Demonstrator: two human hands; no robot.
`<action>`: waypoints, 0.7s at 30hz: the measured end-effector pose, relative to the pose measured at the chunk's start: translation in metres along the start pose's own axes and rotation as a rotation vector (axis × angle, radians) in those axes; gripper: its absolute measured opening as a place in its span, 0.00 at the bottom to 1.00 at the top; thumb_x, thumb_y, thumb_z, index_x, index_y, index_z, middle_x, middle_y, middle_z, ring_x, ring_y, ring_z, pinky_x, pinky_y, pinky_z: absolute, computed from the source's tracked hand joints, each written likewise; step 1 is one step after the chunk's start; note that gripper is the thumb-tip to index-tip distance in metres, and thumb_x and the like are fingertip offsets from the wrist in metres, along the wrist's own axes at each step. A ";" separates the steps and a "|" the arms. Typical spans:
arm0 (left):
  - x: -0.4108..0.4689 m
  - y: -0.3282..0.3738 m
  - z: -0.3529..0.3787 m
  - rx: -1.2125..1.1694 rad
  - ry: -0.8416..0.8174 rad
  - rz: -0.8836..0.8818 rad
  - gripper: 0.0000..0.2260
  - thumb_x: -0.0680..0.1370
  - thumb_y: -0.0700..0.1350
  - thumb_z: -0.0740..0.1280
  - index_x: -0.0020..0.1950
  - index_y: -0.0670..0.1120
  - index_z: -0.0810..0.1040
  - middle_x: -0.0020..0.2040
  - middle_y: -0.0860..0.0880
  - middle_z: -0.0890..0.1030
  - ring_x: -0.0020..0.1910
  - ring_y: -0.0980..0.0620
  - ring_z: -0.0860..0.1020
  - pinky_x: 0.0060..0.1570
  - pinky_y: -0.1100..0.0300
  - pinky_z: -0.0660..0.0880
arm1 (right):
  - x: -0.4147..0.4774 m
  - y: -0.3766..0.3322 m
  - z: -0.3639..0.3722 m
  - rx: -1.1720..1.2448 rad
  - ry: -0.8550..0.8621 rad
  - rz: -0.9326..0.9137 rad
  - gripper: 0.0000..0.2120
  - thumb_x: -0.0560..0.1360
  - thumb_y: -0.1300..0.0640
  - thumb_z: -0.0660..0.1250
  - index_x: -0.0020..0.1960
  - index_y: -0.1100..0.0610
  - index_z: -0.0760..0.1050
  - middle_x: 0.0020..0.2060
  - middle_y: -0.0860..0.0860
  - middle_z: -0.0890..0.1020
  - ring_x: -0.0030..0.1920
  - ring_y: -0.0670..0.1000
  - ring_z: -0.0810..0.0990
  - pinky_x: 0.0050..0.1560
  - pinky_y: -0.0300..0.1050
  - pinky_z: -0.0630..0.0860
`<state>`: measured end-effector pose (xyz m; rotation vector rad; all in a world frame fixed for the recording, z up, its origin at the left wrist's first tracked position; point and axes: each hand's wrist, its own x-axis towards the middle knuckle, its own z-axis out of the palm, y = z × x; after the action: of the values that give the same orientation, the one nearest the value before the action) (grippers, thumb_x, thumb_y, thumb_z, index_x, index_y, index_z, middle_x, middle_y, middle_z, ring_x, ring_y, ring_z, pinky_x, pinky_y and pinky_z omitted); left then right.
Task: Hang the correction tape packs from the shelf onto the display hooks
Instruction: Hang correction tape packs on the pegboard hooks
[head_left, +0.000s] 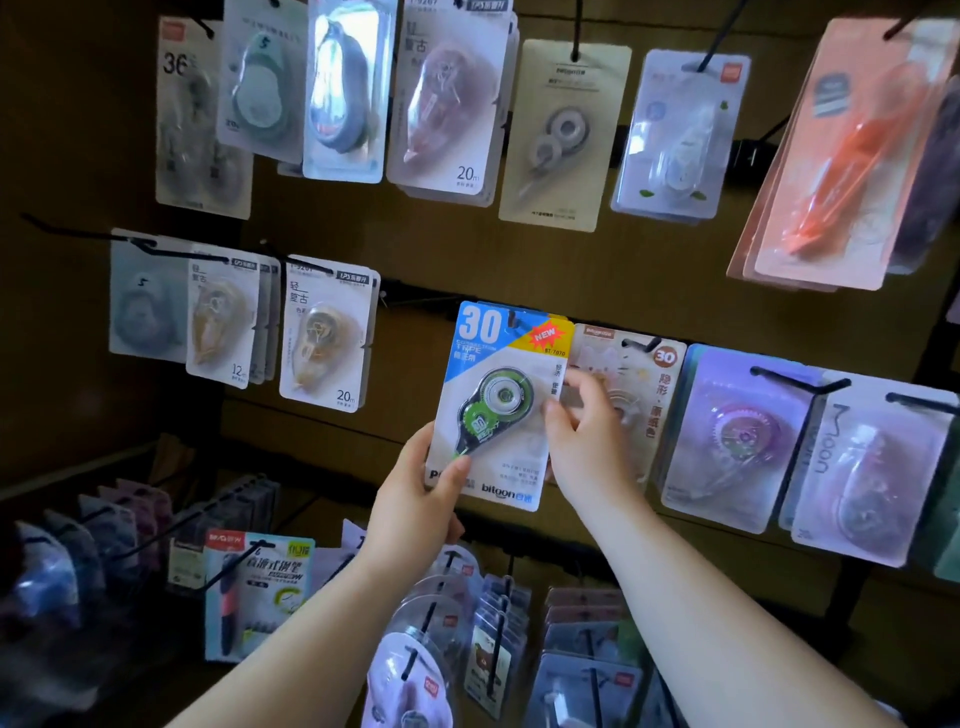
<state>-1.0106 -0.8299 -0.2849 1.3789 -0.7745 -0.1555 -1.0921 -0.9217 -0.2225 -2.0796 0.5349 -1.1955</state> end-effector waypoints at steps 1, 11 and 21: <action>0.006 -0.002 0.003 0.020 -0.009 -0.002 0.13 0.78 0.45 0.60 0.63 0.55 0.67 0.35 0.51 0.77 0.21 0.58 0.72 0.19 0.72 0.67 | 0.004 0.003 0.001 -0.026 0.017 -0.001 0.14 0.79 0.60 0.56 0.64 0.54 0.67 0.49 0.51 0.79 0.44 0.49 0.78 0.37 0.39 0.76; 0.049 -0.024 0.019 0.168 -0.079 -0.051 0.19 0.79 0.51 0.58 0.70 0.53 0.63 0.43 0.53 0.77 0.34 0.54 0.75 0.27 0.64 0.71 | 0.026 0.022 0.008 -0.182 0.088 0.002 0.18 0.79 0.57 0.55 0.69 0.54 0.64 0.59 0.51 0.76 0.50 0.49 0.78 0.42 0.39 0.72; -0.083 -0.035 -0.040 0.048 0.105 0.031 0.07 0.76 0.42 0.62 0.48 0.54 0.76 0.32 0.53 0.78 0.26 0.63 0.73 0.27 0.72 0.70 | -0.078 0.047 -0.005 0.024 0.036 0.065 0.10 0.76 0.62 0.59 0.54 0.50 0.68 0.39 0.45 0.77 0.33 0.42 0.75 0.31 0.29 0.73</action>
<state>-1.0377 -0.7609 -0.3498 1.4079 -0.7153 -0.0398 -1.1363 -0.9066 -0.3004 -2.0088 0.5975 -1.1985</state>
